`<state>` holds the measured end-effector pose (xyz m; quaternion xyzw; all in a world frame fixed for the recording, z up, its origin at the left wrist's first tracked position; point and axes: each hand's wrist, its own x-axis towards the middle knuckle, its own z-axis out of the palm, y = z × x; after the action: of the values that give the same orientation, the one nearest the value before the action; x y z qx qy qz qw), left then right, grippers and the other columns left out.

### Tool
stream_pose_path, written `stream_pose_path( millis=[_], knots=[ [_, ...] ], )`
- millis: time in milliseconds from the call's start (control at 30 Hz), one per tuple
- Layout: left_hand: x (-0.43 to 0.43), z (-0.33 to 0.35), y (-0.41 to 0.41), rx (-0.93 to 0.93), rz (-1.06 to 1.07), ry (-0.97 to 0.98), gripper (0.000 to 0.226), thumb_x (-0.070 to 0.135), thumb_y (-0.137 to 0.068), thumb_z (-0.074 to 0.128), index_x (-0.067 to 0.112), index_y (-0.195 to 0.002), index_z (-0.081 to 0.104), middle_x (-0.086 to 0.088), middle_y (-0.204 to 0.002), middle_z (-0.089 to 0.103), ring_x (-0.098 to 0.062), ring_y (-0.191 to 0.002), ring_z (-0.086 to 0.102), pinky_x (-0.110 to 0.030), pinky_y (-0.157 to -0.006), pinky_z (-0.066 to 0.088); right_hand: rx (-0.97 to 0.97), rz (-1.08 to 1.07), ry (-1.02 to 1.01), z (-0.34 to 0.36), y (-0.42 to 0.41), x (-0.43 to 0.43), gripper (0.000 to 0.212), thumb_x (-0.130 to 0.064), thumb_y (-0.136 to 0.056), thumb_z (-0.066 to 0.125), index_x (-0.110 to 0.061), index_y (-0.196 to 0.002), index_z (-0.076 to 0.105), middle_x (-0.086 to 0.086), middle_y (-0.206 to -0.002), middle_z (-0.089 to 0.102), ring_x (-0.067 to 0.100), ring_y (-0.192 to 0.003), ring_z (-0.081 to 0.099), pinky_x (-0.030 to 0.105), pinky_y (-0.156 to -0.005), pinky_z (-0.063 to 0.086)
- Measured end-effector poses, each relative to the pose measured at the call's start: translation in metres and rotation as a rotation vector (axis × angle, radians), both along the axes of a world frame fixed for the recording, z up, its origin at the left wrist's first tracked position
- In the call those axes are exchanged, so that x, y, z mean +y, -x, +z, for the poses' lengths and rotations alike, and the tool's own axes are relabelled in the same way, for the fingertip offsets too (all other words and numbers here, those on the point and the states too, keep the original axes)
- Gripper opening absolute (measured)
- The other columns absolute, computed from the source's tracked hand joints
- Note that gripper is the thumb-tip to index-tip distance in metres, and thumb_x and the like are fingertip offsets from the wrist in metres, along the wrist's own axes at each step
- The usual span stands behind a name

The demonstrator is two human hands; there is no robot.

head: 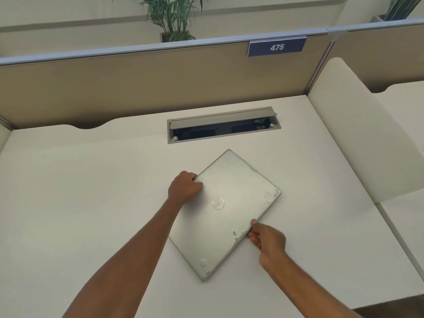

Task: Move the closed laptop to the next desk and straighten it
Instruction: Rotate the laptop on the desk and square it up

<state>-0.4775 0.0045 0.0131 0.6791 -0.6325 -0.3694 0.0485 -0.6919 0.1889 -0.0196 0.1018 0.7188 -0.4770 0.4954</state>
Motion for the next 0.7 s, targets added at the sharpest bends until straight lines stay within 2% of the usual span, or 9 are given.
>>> stream_pose_path(
  millis=[167,300,467,600,700],
  knots=[
    [0.020,0.007,-0.016,0.122,0.097,-0.047,0.030,0.009,-0.080,0.057,0.020,-0.068,0.031,-0.006,-0.074,0.033,-0.024,-0.074,0.029,-0.037,-0.069,0.023,0.110,0.074,0.020,-0.001,0.017,-0.021,0.015,-0.011,-0.084,0.086,0.002,-0.088,0.079,0.014,-0.087,0.079,0.024,-0.073,0.071,0.029,-0.069,0.059],
    [0.042,0.001,-0.027,0.249,0.235,-0.079,0.032,0.010,-0.082,0.060,0.019,-0.069,0.033,-0.006,-0.078,0.033,-0.023,-0.077,0.029,-0.040,-0.072,0.022,0.218,0.167,-0.014,-0.001,0.029,-0.046,0.018,-0.016,-0.082,0.087,-0.001,-0.077,0.077,0.008,-0.070,0.073,0.016,-0.052,0.060,0.022,-0.053,0.052],
    [0.067,-0.008,-0.035,0.420,0.430,-0.115,0.020,0.012,-0.083,0.062,0.014,-0.075,0.043,-0.007,-0.081,0.035,-0.023,-0.080,0.030,-0.037,-0.071,0.020,0.323,0.308,-0.024,0.004,0.043,-0.081,0.025,-0.018,-0.081,0.087,-0.003,-0.069,0.072,0.009,-0.063,0.067,0.020,-0.053,0.055,0.032,-0.066,0.053],
    [0.083,-0.010,-0.032,0.506,0.537,-0.134,0.026,0.013,-0.079,0.061,-0.002,-0.081,0.040,-0.004,-0.084,0.036,-0.025,-0.084,0.028,-0.037,-0.068,0.019,0.356,0.444,-0.024,0.011,0.054,-0.108,0.022,-0.017,-0.083,0.087,-0.002,-0.074,0.073,0.012,-0.073,0.069,0.023,-0.063,0.058,0.035,-0.072,0.056],
    [0.090,-0.010,-0.031,0.514,0.583,-0.133,0.020,0.011,-0.080,0.060,0.002,-0.081,0.042,-0.004,-0.085,0.037,-0.024,-0.085,0.028,-0.037,-0.070,0.021,0.397,0.526,-0.046,0.015,0.055,-0.119,0.022,-0.016,-0.083,0.086,-0.001,-0.074,0.072,0.013,-0.075,0.070,0.023,-0.063,0.060,0.034,-0.071,0.057]
  ],
)
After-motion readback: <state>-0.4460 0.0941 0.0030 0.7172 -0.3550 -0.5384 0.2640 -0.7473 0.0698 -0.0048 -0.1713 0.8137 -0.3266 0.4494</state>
